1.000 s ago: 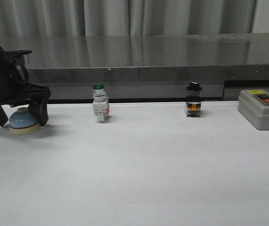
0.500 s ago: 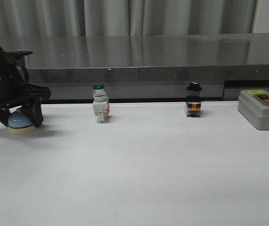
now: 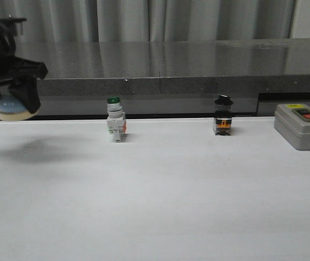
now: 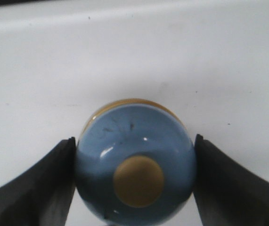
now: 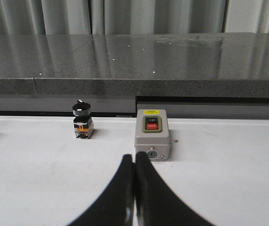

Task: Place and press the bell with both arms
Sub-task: 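Lift the bell with the left gripper and carry it toward the table center, then lower the bell onto the table and open the left gripper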

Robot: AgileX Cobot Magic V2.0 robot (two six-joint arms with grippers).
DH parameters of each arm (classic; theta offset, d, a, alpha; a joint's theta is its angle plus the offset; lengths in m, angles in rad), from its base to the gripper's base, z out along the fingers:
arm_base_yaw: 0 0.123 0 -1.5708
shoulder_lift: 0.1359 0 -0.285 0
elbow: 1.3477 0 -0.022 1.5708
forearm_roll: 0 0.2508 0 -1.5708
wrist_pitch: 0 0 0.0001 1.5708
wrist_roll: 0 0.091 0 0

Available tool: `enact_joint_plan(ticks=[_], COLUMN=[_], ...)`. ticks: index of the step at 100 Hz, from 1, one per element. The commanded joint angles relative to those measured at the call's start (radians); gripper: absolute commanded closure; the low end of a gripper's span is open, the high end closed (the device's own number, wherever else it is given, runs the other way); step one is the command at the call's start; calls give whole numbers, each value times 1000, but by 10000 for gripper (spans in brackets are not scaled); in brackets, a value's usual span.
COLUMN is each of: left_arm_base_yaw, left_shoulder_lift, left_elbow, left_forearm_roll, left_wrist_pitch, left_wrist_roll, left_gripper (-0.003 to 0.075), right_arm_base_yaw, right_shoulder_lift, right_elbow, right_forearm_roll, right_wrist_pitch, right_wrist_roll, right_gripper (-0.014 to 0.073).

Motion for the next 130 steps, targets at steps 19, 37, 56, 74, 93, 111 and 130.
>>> enact_joint_plan(ticks=[19,37,56,74,93,111,130], left_arm_base_yaw=[-146,-294,-443,-537,-586,-599,-599], left_shoulder_lift=[-191,-181,-140,-70,23,92,124], left_elbow=[-30,-30,-30,-30,-30,-30,-30], left_forearm_roll=[-10,-10,-10,-10,-10,-16,-31], left_wrist_pitch=[0,-5,-59,-119,-128,-139,-163], left_wrist_roll=[7,7,7,7,7,7,7], left_gripper=[588,588,588,588,588,587,587], right_arm_base_yaw=[-6,-6,-6,-6,-6,-6,-6], right_shoulder_lift=[-18,-18,-18,-18,-18,-18,-18], right_elbow=[-14,-14,-14,-14,-14,-14,-14], right_forearm_roll=[0,0,0,0,0,0,0], right_wrist_pitch=[-89,-89,-89,-89,-89,-89,-89], right_wrist_roll=[-2,-2,-2,-2,-2,-2,-2], right_gripper=[654,654,654,654,654,654,654])
